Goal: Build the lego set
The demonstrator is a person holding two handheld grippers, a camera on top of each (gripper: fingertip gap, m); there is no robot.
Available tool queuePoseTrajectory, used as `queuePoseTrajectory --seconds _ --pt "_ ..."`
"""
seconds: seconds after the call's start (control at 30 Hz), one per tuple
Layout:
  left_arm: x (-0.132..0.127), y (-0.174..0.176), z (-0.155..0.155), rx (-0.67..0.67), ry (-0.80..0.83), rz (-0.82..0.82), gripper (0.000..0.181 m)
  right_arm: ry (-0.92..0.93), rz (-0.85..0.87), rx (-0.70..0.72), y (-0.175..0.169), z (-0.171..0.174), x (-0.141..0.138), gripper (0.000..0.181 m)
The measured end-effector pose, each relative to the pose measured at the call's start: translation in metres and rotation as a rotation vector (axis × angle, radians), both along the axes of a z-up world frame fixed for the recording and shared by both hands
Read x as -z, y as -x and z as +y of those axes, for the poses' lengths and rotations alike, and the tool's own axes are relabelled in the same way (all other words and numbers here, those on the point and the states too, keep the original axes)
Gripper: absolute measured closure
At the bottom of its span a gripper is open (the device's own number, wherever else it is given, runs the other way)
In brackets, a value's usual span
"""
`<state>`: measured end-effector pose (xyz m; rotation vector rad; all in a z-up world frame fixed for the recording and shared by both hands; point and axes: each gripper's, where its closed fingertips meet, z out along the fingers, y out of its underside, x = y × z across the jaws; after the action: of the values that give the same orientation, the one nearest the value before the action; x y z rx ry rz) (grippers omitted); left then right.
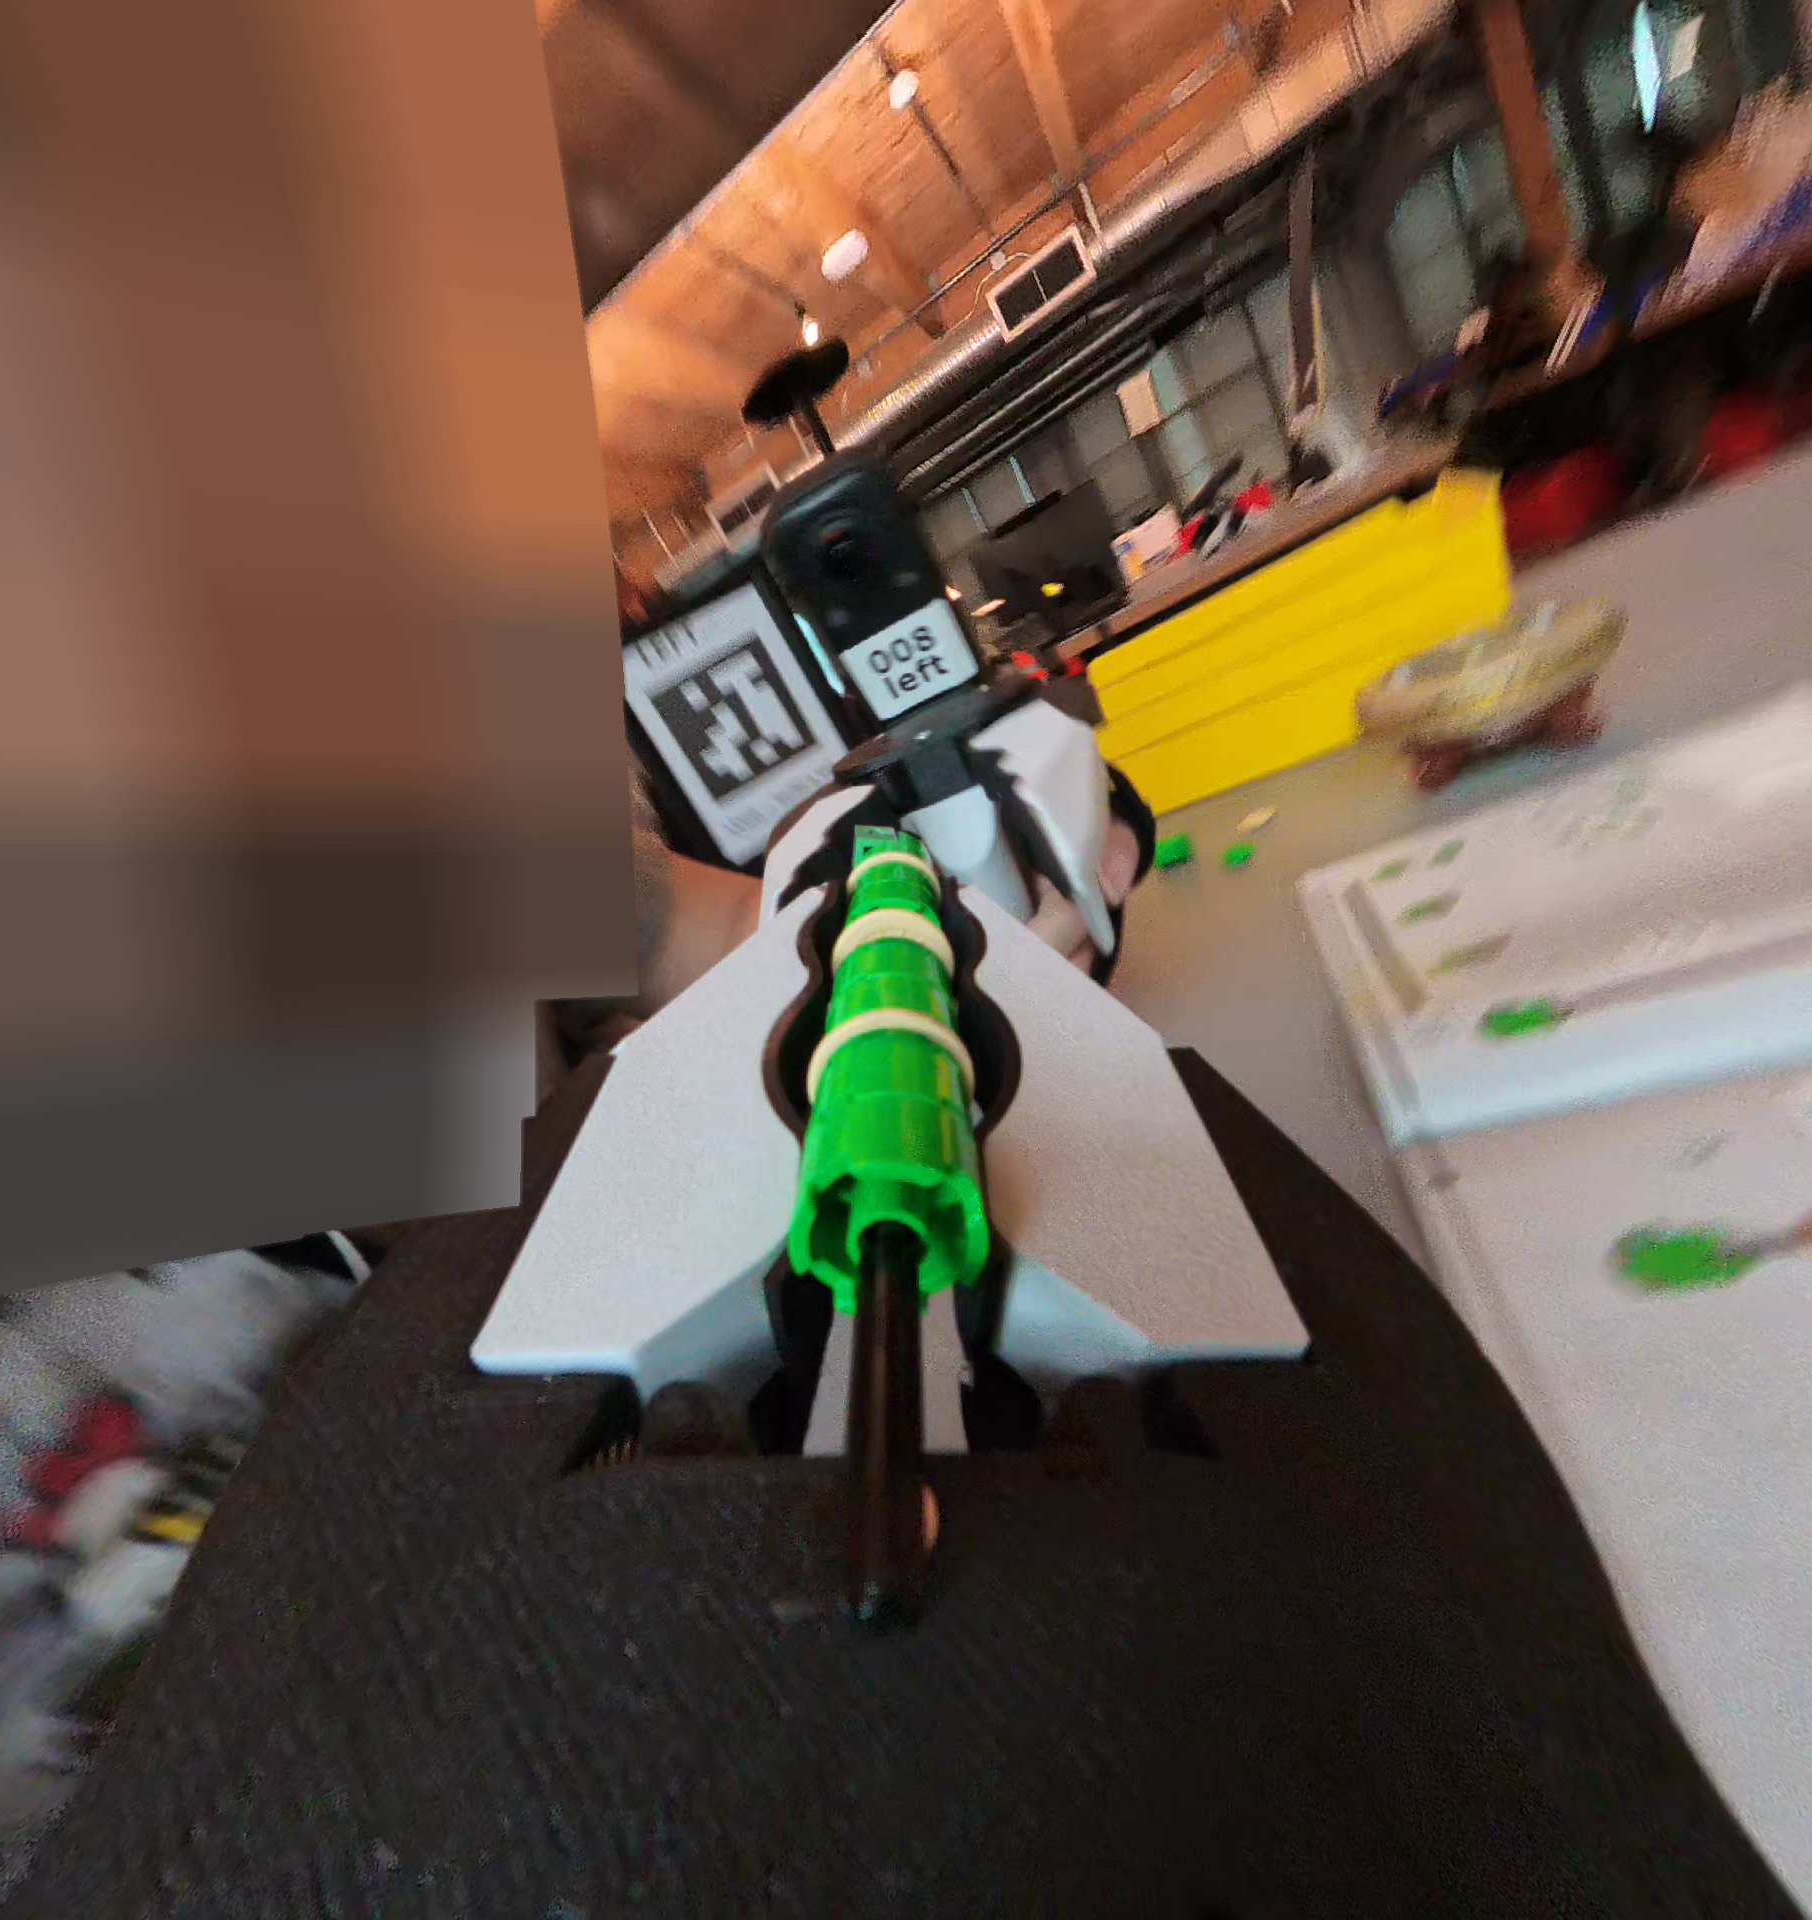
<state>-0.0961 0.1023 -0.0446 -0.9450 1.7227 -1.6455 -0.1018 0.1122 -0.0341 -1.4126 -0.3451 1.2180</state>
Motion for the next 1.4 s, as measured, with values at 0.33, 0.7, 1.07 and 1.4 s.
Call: queuePoseTrajectory --seconds 0.33,0.7,1.07,1.4 --pt "-0.001 0.009 -0.01 0.09 0.0 -0.009 0.151 -0.511 -0.594 0.284 0.009 -0.016 -0.006 0.165" --pt "-0.005 0.011 -0.003 0.121 0.081 0.015 0.153 -0.647 -0.768 0.398 0.005 -0.015 -0.006 0.165" --pt "0.004 0.006 0.006 0.21 0.354 0.223 0.159 -0.657 -0.903 0.432 0.002 -0.01 0.008 0.165" --pt "0.001 0.01 -0.007 0.316 0.467 0.268 0.178 -0.632 -0.832 0.391 0.002 -0.012 0.008 0.165"
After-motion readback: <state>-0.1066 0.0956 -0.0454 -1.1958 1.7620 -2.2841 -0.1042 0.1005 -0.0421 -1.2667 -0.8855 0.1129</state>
